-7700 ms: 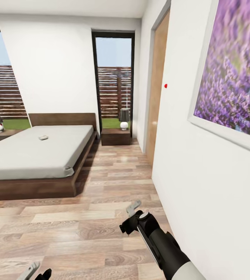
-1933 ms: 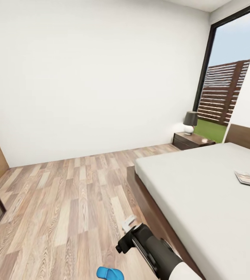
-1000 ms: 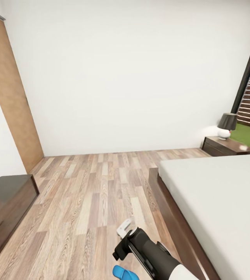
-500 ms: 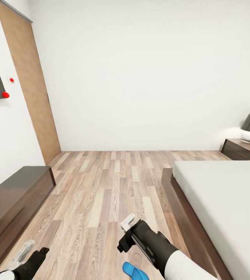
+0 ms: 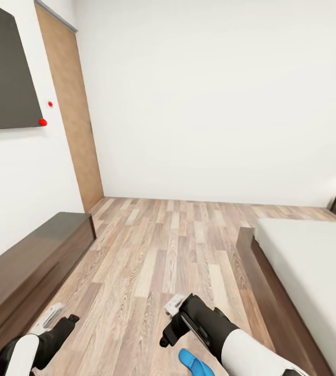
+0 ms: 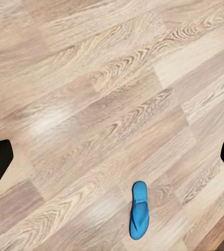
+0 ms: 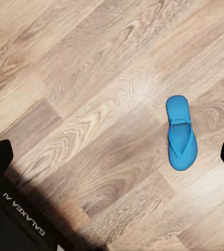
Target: In the bedroom, move the book from the bed onto either nightstand, and place the two sandals side by side next to the bed.
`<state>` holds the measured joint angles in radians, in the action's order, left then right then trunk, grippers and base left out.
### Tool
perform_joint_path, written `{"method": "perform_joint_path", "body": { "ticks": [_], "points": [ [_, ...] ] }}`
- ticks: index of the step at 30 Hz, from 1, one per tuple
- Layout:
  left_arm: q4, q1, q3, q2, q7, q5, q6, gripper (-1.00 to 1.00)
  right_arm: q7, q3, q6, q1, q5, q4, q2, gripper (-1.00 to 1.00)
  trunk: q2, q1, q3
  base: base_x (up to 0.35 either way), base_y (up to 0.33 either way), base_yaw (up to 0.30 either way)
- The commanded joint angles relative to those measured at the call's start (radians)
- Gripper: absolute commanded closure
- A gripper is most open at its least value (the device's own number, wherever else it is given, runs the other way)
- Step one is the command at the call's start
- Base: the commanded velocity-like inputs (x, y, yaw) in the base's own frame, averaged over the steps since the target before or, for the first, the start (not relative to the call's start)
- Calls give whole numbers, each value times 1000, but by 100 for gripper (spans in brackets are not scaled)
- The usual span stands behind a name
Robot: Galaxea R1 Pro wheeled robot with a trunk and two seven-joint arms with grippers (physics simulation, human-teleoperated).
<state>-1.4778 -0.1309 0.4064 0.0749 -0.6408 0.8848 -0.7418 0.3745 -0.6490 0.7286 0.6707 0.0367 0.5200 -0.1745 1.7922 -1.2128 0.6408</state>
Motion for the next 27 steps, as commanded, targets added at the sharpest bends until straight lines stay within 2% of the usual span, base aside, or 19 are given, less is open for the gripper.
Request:
{"method": "perform_joint_path", "body": {
  "ticks": [1, 3, 4, 5, 6, 7, 8, 9, 12, 14, 15, 16, 19, 22, 23, 24, 27],
  "points": [
    [7, -14, -9, -1, -10, 10, -3, -100, 7, -1, 3, 3, 3, -3, 0, -100, 8, -4, 5, 0, 0, 250],
    [15, -23, -36, -2, -10, 9, -3, -100, 10, 0, 3, 4, 1, -1, 0, -100, 22, -12, 12, 0, 0, 212],
    [15, -23, -36, -2, -10, 9, -3, -100, 10, 0, 3, 4, 1, -1, 0, -100, 29, -15, 15, 0, 0, 196],
    [22, -26, -80, -4, -10, 9, -2, -100, 12, 1, 2, 6, 0, 2, 0, -100, 36, -19, 18, 0, 0, 125],
    [22, -26, -80, -4, -10, 9, -2, -100, 12, 1, 2, 6, 0, 2, 0, -100, 43, -23, 22, 0, 0, 125],
    [26, -25, -128, -6, -11, 9, -2, -100, 11, 4, 3, 13, -1, 6, 0, -100, 50, -27, 25, 0, 0, 80],
    [26, -25, -128, -6, -11, 9, -2, -100, 11, 4, 3, 13, -1, 6, 0, -100, 57, -31, 28, 0, 0, 80],
    [28, -25, -166, -7, -11, 8, -1, -100, 9, 6, 3, 25, -2, 8, 0, -100, 64, -35, 32, 0, 0, 51],
    [31, -32, -200, -14, -14, 7, -9, -100, 7, 11, 4, 44, -5, 11, 0, -100, 85, -46, 41, 0, 0, 33],
    [36, -42, -220, -27, -18, 7, -13, -100, 2, 24, 4, 61, -7, 13, 0, -100, 99, -54, 47, 0, 0, 19],
    [51, -56, -253, -41, -17, 7, -16, -100, -5, 44, 4, 73, -8, 13, 0, -100, 106, -58, 51, 0, 0, 11],
    [83, -76, -300, -61, -16, 7, -19, -100, -12, 64, 3, 82, -9, 14, 1, -100, 113, -61, 54, 0, 0, 7],
    [140, -126, -370, -94, -13, 7, -20, -100, -19, 83, 2, 87, -8, 17, 8, -100, 134, -73, 63, 0, 0, -36],
    [185, -168, -430, -113, -14, 7, -15, -100, -30, 92, 3, 89, -6, 18, 8, -100, 155, -84, 73, 0, 0, -138],
    [216, -184, -463, -123, -13, 7, -10, -100, -50, 95, 3, 90, -5, 15, 7, -100, 162, -88, 76, 0, 0, -202],
    [216, -184, -463, -123, -13, 7, -10, -100, -50, 95, 3, 90, -5, 15, 7, -100, 169, -92, 79, 0, 0, -202],
    [276, -200, -511, -132, -13, 7, 0, -100, -108, 100, 4, 95, -9, 5, 8, -100, 190, -104, 88, 0, 0, -230]
  ]
}}
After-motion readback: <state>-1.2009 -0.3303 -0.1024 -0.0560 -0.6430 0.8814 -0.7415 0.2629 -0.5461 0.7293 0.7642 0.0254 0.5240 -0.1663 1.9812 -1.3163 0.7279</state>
